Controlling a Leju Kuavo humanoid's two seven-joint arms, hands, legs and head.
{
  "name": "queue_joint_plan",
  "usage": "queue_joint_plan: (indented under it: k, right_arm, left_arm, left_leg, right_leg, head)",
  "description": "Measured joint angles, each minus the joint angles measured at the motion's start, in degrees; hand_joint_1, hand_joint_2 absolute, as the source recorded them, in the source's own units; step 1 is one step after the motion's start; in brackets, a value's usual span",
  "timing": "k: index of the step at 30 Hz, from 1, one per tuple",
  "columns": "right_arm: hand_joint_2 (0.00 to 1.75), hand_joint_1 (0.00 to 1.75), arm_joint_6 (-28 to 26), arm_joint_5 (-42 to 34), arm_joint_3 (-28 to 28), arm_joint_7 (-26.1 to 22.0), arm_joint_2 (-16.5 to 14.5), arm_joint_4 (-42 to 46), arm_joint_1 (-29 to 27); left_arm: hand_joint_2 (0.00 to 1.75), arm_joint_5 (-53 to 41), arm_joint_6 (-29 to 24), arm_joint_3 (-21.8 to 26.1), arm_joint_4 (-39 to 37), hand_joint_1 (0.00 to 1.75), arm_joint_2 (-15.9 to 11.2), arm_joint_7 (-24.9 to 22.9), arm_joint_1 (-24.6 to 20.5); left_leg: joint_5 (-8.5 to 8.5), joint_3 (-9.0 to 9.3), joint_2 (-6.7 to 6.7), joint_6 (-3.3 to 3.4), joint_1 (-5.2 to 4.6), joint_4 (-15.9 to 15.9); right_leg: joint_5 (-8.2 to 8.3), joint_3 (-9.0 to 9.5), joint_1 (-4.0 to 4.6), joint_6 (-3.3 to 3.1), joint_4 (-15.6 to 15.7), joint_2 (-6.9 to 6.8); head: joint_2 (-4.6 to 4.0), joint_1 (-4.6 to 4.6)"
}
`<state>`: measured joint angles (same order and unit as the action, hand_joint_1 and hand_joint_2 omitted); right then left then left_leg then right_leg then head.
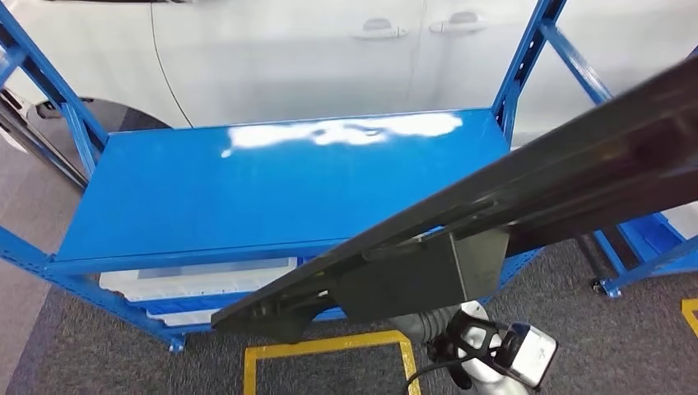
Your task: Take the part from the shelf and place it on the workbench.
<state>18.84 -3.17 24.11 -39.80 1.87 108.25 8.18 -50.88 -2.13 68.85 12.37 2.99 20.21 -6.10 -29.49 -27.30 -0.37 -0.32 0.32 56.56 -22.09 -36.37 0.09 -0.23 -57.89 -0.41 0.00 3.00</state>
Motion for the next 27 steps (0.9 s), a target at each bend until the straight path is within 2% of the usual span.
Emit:
queue_joint_plan:
  k: [1,2,3,4,6,7,8,9,10,11,13,14,15,17,18,19,20,21,22,23,24,25,26,27]
  right_arm:
    - [1.75,1.75,0.0,0.1,0.1,0.0,0.1,0.1,0.1]
    - [1.75,1.75,0.3,0.0,0.1,0.0,0.2,0.2,0.2]
    - [1.75,1.75,1.0,-0.1,0.3,0.0,0.3,0.2,0.5]
    - [1.75,1.75,1.7,-0.3,0.4,-0.1,0.5,0.1,0.8]
    - [1.75,1.75,2.6,-0.5,0.8,-0.1,1.0,-0.2,1.3]
    - [1.75,1.75,2.8,-0.6,0.9,-0.1,1.3,-0.5,1.5]
    - [1.75,1.75,2.9,-0.8,1.0,-0.1,1.5,-0.8,1.7]
    - [1.75,1.75,2.9,-0.8,1.0,0.0,1.7,-1.0,1.9]
    - [1.75,1.75,2.9,-0.9,1.1,0.0,1.9,-1.3,2.1]
    - [1.75,1.75,2.9,-0.9,1.1,0.1,2.1,-1.4,2.4]
    - [1.75,1.75,2.9,-0.9,1.2,0.5,2.4,-1.6,2.9]
    - [1.75,1.75,2.8,-1.0,1.3,0.7,2.6,-1.6,3.0]
    - [1.75,1.75,2.8,-1.0,1.4,1.0,2.7,-1.6,3.1]
    - [1.75,1.75,2.7,-1.1,1.6,1.2,3.0,-1.6,3.1]
    - [1.75,1.75,2.7,-1.2,1.7,1.2,3.1,-1.6,3.1]
    - [1.75,1.75,2.7,-1.3,1.8,1.2,3.2,-1.7,3.2]
    - [1.75,1.75,2.7,-1.4,1.8,1.2,3.3,-1.7,3.2]
    - [1.75,1.75,2.7,-1.6,1.9,1.1,3.4,-1.8,3.2]
    - [1.75,1.75,2.8,-1.7,1.9,0.9,3.6,-2.0,3.2]
    - [1.75,1.75,3.1,-1.8,1.9,0.7,3.7,-2.1,3.2]
    - [1.75,1.75,3.4,-1.9,1.9,0.5,3.8,-2.3,3.2]
    - [1.75,1.75,3.7,-1.9,1.9,0.3,3.9,-2.4,3.2]
    - [1.75,1.75,4.1,-2.0,1.9,0.2,4.0,-2.6,3.2]
    - [1.75,1.75,4.5,-2.1,1.9,0.1,4.1,-2.8,3.2]
  left_arm:
    - [1.75,0.1,0.1,0.0,0.0,0.0,0.0,-0.1,0.1]
    - [1.75,0.4,0.1,0.0,0.0,0.0,0.0,-0.2,0.1]
    - [1.75,0.7,0.0,0.0,0.0,0.0,0.0,-0.3,0.1]
    - [1.75,1.0,-0.2,0.1,0.0,0.0,0.0,-0.5,0.1]
    - [1.75,1.3,-0.5,0.2,0.0,0.0,0.0,-0.8,0.1]
    - [1.75,1.3,-0.6,0.2,0.0,0.0,0.0,-1.0,0.1]
    - [1.75,1.2,-0.6,0.3,0.0,0.0,0.0,-1.2,0.2]
    - [1.75,1.1,-0.6,0.3,0.0,0.0,0.0,-1.5,0.2]
    - [1.75,0.8,-0.6,0.4,0.0,0.0,0.1,-1.8,0.2]
    - [1.75,0.5,-0.5,0.4,0.0,0.0,0.1,-2.1,0.2]
    - [1.75,-0.2,-0.4,0.4,0.0,0.0,0.2,-2.9,0.2]
    - [1.75,-0.4,-0.3,0.4,0.0,0.0,0.2,-3.3,0.2]
    - [1.75,-0.6,-0.3,0.4,0.0,0.0,0.2,-3.6,0.3]
    - [1.75,-0.8,-0.3,0.4,0.0,0.0,0.1,-4.3,0.4]
    - [1.75,-0.8,-0.4,0.4,0.0,0.0,0.1,-4.5,0.5]
    - [1.75,-0.8,-0.4,0.4,0.0,0.0,0.0,-4.7,0.6]
    - [1.75,-0.8,-0.5,0.4,0.0,0.0,0.0,-4.8,0.7]
    - [1.75,-0.8,-0.6,0.4,0.0,0.0,0.0,-4.9,0.7]
    - [1.75,-0.7,-0.7,0.4,0.0,0.0,0.0,-5.1,0.7]
    - [1.75,-0.7,-0.9,0.4,0.0,0.0,0.0,-5.4,0.7]
    - [1.75,-0.6,-1.2,0.4,0.0,0.0,0.0,-5.8,0.7]
    - [1.75,-0.5,-1.6,0.4,0.0,0.0,0.0,-6.2,0.7]
    - [1.75,-0.3,-2.0,0.4,0.0,0.0,0.0,-6.6,0.7]
    - [1.75,-0.2,-2.4,0.5,0.0,0.0,-0.1,-6.9,0.6]
  left_leg:
    - [0.57,-0.32,0.09,0.36,0.09,-0.1]
    - [1.15,-0.64,0.22,0.72,0.17,-0.4]
    - [1.88,-1.17,0.39,1.16,0.3,-0.6]
    - [2.66,-1.83,0.56,1.51,0.44,-0.8]
    - [4.03,-3.55,0.71,1.83,0.36,-0.7]
    - [4.73,-4.51,0.73,1.77,0.35,-0.6]
    - [5.41,-5.52,0.75,1.67,0.36,-0.5]
    - [6.04,-6.54,0.76,1.53,0.38,-0.2]
    - [6.59,-7.52,0.76,1.34,0.42,0.1]
    - [7.05,-8.39,0.75,1.12,0.45,0.4]
    - [7.85,-9.67,0.67,0.5,0.36,1.3]
    - [8.3,-9.99,0.64,0.12,0.32,1.4]
    - [8.8,-10.17,0.62,-0.28,0.3,1.4]
    - [9.47,-10.52,0.59,-1.06,0.47,1.2]
    - [8.46,-11.04,0.57,-1.35,0.58,1.9]
    - [6.29,-11.82,0.55,-1.58,0.68,3.6]
    - [3.18,-12.8,0.55,-1.76,0.77,6.5]
    - [0.05,-13.75,0.56,-1.91,0.78,10.3]
    - [-1.96,-14.42,0.56,-2.02,0.79,14.1]
    - [-2.41,-14.54,0.56,-2.04,0.78,16.9]
    - [-1.27,-13.84,0.56,-1.93,0.76,18.1]
    - [0.72,-12.21,0.56,-1.69,0.72,17.4]
    - [2.43,-9.59,0.56,-1.33,0.63,14.8]
    - [2.81,-6.26,0.58,-0.88,0.47,10.7]
  right_leg:
    - [0.33,-0.09,-0.08,0.36,0.1,0.02]
    - [-0.01,-0.36,-0.16,0.71,-0.2,0.12]
    - [-1.44,-0.89,-0.24,1.04,-1.3,0.22]
    - [-3.85,-1.69,-0.35,1.37,-3.4,0.31]
    - [-9.66,-3.63,-0.64,1.96,-10.5,0.37]
    - [-11.14,-4.2,-0.79,2.23,-14.0,0.37]
    - [-11.19,-4.08,-0.96,2.46,-16.2,0.36]
    - [-10.04,-3.08,-1.13,2.62,-16.5,0.36]
    - [-8.38,-1.09,-1.29,2.72,-14.7,0.35]
    - [-7.24,1.82,-1.43,2.73,-11.3,0.35]
    - [-7.72,7.49,-1.29,2.27,-3.3,0.38]
    - [-8.45,9.03,-1.11,1.84,-0.7,0.4]
    - [-8.85,9.47,-0.87,1.32,0.4,0.41]
    - [-7.9,8.58,-0.84,0.22,0.5,0.29]
    - [-7.17,7.9,-0.91,-0.32,0.6,0.21]
    - [-6.35,7.06,-0.99,-0.76,0.7,0.12]
    - [-5.55,6.12,-0.95,-1.07,0.7,0.04]
    - [-4.84,5.15,-0.82,-1.26,0.7,0.05]
    - [-4.19,4.2,-0.65,-1.34,0.7,0.04]
    - [-3.56,3.29,-0.49,-1.37,0.7,0.03]
    - [-2.95,2.4,-0.33,-1.34,0.7,0.03]
    - [-2.33,1.57,-0.18,-1.29,0.6,0.03]
    - [-1.74,0.87,-0.06,-1.2,0.6,0.03]
    - [-1.24,0.35,0.1,-1.06,0.5,0.03]
  head:
    - [0.0,0.0]
    - [0.0,0.0]
    - [0.0,-0.01]
    - [0.0,-0.01]
    - [0.0,-0.01]
    - [0.0,-0.01]
    - [0.0,-0.01]
    - [0.0,-0.01]
    - [0.0,-0.01]
    - [0.0,-0.01]
    - [0.0,0.0]
    - [0.0,0.01]
    - [0.0,0.01]
    - [0.0,0.01]
    - [0.0,0.0]
    - [0.0,0.01]
    - [0.0,0.01]
    - [0.0,0.01]
    - [0.0,0.02]
    - [0.0,0.02]
    - [0.0,0.02]
    - [0.0,0.02]
    - [0.0,0.02]
    - [0.0,0.02]
